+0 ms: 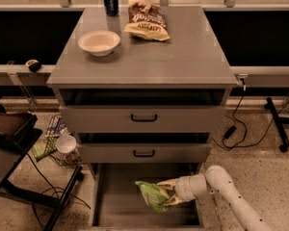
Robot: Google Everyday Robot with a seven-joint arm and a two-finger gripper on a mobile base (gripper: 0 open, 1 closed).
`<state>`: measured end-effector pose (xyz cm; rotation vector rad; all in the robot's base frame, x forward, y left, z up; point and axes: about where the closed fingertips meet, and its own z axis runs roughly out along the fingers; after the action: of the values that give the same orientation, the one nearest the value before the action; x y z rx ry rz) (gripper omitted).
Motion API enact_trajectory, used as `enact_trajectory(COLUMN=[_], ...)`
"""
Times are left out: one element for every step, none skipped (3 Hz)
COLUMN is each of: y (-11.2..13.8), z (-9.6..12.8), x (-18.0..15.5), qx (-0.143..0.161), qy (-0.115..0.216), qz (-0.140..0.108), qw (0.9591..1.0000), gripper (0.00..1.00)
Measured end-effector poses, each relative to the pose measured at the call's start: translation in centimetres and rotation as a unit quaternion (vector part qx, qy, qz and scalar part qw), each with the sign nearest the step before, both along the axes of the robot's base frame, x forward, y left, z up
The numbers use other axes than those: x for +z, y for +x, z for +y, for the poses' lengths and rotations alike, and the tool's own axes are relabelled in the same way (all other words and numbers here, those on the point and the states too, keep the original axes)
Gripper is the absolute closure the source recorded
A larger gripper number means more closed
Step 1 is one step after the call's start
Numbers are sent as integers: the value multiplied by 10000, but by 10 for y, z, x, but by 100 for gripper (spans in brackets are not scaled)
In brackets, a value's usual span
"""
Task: Place green rice chip bag into bottom drawer
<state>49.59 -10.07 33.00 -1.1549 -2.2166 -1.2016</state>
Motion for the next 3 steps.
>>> enact_trajectory(y=[0, 0, 0], z=[0, 0, 0], x=[0, 0, 0], qx=[0, 0, 0], qy=[0, 0, 0], qz=[0, 0, 0], qw=[10000, 10000, 10000], gripper=[50, 27, 4])
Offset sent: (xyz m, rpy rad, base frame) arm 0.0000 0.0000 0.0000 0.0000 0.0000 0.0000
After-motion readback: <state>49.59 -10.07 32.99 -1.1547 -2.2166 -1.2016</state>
